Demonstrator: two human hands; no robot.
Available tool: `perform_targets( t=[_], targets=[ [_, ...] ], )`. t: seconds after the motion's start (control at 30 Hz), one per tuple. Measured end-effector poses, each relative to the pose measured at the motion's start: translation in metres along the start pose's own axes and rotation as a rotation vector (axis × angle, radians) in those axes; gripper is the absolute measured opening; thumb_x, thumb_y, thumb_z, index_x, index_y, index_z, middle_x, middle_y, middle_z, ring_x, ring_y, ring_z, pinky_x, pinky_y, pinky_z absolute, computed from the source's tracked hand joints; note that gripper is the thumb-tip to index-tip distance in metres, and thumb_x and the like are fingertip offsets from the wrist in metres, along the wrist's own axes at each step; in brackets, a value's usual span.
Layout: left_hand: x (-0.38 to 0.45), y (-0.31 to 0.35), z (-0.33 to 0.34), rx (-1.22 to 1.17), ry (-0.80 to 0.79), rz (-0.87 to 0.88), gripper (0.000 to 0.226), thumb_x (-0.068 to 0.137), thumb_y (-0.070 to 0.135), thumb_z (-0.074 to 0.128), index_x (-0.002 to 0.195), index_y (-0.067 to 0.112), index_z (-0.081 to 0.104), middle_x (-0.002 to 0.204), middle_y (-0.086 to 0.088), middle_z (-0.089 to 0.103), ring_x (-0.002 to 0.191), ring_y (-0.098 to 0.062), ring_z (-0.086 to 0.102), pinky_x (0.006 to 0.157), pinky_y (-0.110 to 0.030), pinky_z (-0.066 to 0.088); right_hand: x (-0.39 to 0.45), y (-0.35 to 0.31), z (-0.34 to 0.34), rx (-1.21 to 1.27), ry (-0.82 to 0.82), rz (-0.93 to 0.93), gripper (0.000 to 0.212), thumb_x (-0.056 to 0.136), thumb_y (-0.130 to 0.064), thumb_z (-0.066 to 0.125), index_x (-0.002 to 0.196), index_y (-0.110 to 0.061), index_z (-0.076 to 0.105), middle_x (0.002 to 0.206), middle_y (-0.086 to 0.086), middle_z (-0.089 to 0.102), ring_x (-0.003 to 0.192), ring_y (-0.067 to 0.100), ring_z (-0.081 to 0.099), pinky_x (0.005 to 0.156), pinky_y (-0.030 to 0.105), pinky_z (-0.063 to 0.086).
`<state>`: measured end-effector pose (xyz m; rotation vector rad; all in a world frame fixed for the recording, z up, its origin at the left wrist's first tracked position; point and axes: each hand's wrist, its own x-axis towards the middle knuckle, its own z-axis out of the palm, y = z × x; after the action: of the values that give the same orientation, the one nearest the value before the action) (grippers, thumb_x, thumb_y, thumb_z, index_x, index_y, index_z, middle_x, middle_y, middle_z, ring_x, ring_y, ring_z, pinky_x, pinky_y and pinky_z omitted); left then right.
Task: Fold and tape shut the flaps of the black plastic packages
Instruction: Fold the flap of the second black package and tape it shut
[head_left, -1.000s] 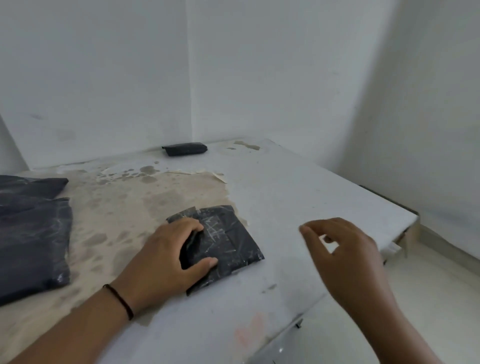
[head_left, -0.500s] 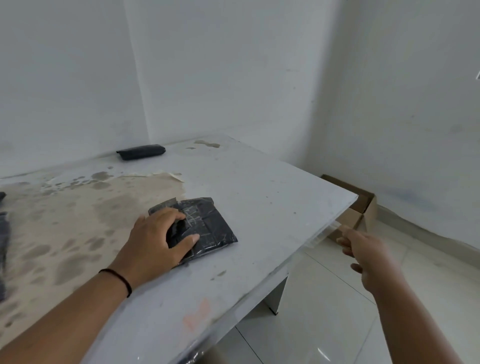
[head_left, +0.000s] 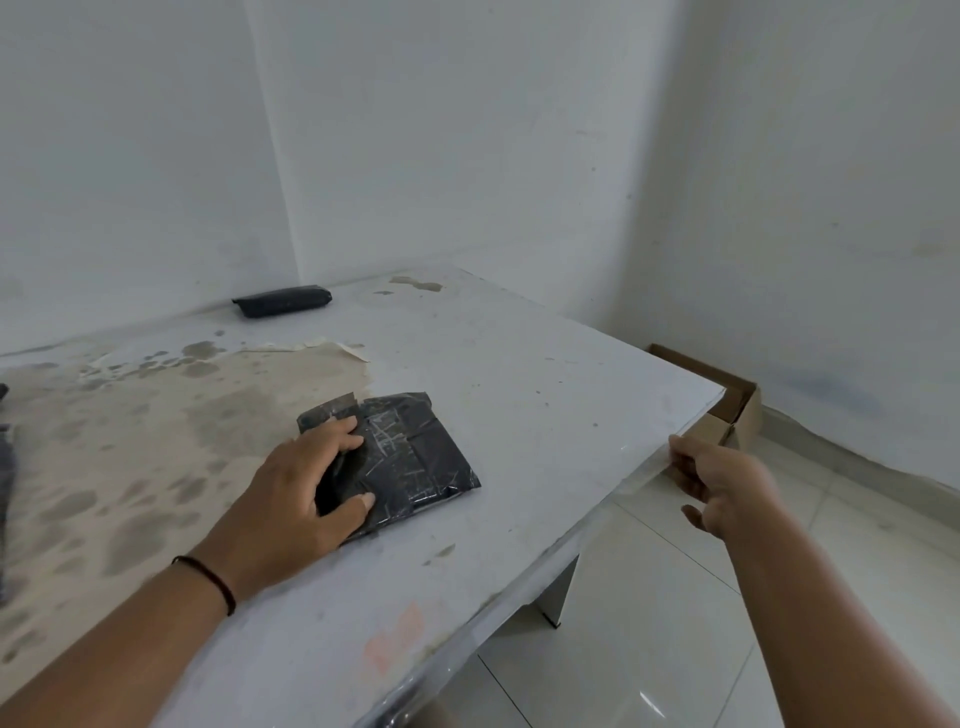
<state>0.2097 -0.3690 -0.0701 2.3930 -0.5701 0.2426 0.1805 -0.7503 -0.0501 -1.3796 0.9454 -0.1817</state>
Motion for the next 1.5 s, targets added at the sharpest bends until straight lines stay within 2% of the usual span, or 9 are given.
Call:
perform_targets(
  t=[0.17,0.27,0.4,0.6,0.67,0.8,0.97,1.27,1.5],
  targets=[
    [-0.001,0.003,0.001,0.058,0.046,0.032,0.068,0.066,0.063,0.046,0.123,0.026,0.051,0.14,0.017,0.033,0.128,-0.004,0.031,0.104,-0.029,0.03,0.0,-0.004,0.004,-0.102,0.121,-0.225,0.025,0.086,-0.015,0.067,0.064,-0.011,0.055,0.071,0.004,0.056,0.062,0.015,0.048,0.054,0.027,0.037],
    [0.0,0.005,0.001,0.064,0.05,0.028,0.071,0.066,0.063,0.044,0.124,0.023,0.052,0.132,0.017,0.036,0.123,-0.002,0.032,0.101,-0.024,0.027,-0.012,-0.003,0.013,-0.295,0.201,-0.45,0.025,0.088,-0.022,0.063,0.064,-0.019,0.061,0.08,0.004,0.068,0.069,0.022,0.059,0.07,0.034,0.052],
    [0.0,0.004,0.001,0.084,0.044,0.017,0.071,0.067,0.064,0.042,0.125,0.025,0.052,0.134,0.017,0.038,0.126,-0.005,0.034,0.106,-0.027,0.029,-0.037,-0.007,0.022,-0.499,0.317,-0.757,0.022,0.091,-0.03,0.056,0.076,-0.02,0.067,0.074,-0.003,0.067,0.074,0.023,0.061,0.084,0.042,0.049],
    [-0.002,0.004,0.0,0.082,0.033,0.007,0.071,0.068,0.066,0.041,0.129,0.029,0.05,0.136,0.021,0.035,0.13,-0.003,0.031,0.109,-0.027,0.026,-0.088,-0.025,0.033,-0.335,0.067,-1.061,0.015,0.09,-0.025,0.061,0.076,-0.029,0.063,0.075,-0.015,0.064,0.065,-0.002,0.056,0.061,0.014,0.04],
    [-0.002,0.004,0.0,0.084,0.017,0.012,0.07,0.069,0.066,0.041,0.13,0.031,0.048,0.138,0.023,0.034,0.132,-0.002,0.03,0.11,-0.028,0.027,-0.101,-0.035,0.037,-0.258,-0.087,-1.035,0.012,0.089,-0.029,0.062,0.077,-0.029,0.064,0.075,-0.009,0.067,0.067,0.003,0.06,0.061,0.01,0.046],
    [-0.002,0.004,-0.001,0.074,0.002,0.018,0.07,0.073,0.067,0.037,0.133,0.032,0.047,0.139,0.027,0.03,0.134,0.001,0.027,0.11,-0.025,0.025,-0.118,-0.054,0.055,-0.199,-0.523,-0.924,0.011,0.078,-0.036,0.073,0.073,-0.028,0.068,0.065,-0.005,0.066,0.065,0.012,0.061,0.069,0.035,0.048],
    [-0.002,0.006,-0.001,0.026,0.028,-0.002,0.071,0.074,0.069,0.034,0.133,0.032,0.048,0.142,0.025,0.028,0.131,0.008,0.02,0.106,-0.016,0.02,-0.124,-0.059,0.096,-0.162,-0.935,-0.8,0.014,0.065,-0.026,0.075,0.073,-0.019,0.066,0.062,0.001,0.061,0.056,0.013,0.056,0.061,0.029,0.046],
    [-0.004,0.002,-0.002,-0.016,0.041,0.009,0.068,0.074,0.068,0.042,0.131,0.033,0.051,0.136,0.03,0.033,0.13,0.014,0.022,0.106,-0.009,0.02,-0.107,-0.044,0.159,-0.108,-1.117,-0.533,0.023,0.061,-0.013,0.074,0.079,-0.011,0.061,0.061,0.001,0.056,0.053,0.012,0.052,0.051,0.018,0.045],
    [-0.004,0.003,-0.002,-0.008,0.06,0.008,0.058,0.075,0.061,0.051,0.126,0.034,0.052,0.135,0.026,0.039,0.129,0.009,0.031,0.108,-0.016,0.029,-0.095,-0.037,0.181,-0.196,-1.111,-0.559,0.019,0.066,-0.013,0.076,0.08,-0.014,0.064,0.063,-0.002,0.055,0.056,0.013,0.05,0.049,0.016,0.044]
  ],
)
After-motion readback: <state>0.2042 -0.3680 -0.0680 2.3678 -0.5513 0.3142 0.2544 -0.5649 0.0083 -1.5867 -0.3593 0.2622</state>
